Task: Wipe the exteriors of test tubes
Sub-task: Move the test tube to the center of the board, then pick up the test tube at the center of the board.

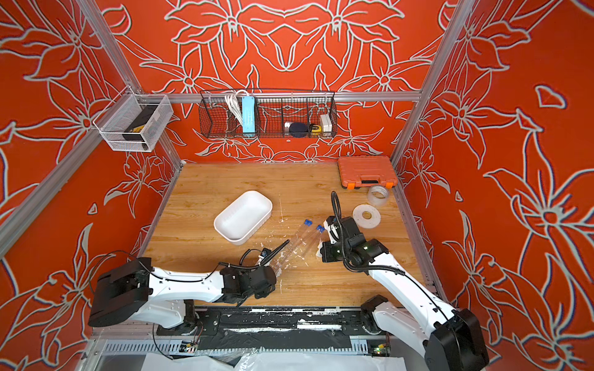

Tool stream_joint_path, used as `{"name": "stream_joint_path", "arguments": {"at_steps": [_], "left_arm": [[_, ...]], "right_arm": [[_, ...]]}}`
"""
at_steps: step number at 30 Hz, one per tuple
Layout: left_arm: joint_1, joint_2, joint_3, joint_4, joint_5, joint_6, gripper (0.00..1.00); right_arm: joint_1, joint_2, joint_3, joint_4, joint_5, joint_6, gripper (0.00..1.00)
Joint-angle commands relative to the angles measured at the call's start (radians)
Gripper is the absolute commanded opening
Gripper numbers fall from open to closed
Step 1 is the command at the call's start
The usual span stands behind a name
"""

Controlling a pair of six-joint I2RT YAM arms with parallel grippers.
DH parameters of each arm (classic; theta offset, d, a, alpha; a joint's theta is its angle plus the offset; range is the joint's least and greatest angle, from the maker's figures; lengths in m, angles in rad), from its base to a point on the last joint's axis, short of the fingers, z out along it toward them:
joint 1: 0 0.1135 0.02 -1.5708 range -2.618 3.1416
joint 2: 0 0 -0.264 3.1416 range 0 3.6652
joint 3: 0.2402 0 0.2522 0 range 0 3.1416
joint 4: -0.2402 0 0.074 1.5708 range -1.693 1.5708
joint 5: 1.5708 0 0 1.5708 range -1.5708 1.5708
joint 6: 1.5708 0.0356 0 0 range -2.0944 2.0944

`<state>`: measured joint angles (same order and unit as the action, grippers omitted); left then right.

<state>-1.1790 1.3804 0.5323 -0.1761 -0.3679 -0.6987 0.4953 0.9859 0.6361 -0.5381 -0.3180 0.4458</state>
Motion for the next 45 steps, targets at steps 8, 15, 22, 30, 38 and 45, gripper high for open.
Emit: {"name": "stream_joint_path", "arguments": {"at_steps": [8,15,22,30,38,45], "left_arm": [[0.005,0.048,-0.075,-0.059,0.135,-0.038,0.47],[0.004,0.059,-0.077,-0.033,0.167,-0.009,0.32],[-0.001,0.040,-0.065,-0.047,0.193,0.015,0.25],[-0.052,0.049,-0.034,-0.056,0.203,-0.005,0.17],[-0.128,0.142,0.025,-0.020,0.182,-0.022,0.15],[-0.140,0.090,0.048,-0.019,0.126,-0.048,0.11]], "right_arm": [[-0.008,-0.007,-0.023,0.034,-0.038,0.016,0.00],[-0.008,-0.016,-0.030,0.027,-0.038,0.016,0.00],[-0.008,-0.006,-0.023,0.032,-0.047,0.010,0.00],[-0.008,0.003,-0.021,0.039,-0.056,0.008,0.00],[-0.008,-0.004,-0.023,0.037,-0.062,0.008,0.00],[-0.008,-0.043,-0.026,0.010,-0.068,0.004,0.00]]}}
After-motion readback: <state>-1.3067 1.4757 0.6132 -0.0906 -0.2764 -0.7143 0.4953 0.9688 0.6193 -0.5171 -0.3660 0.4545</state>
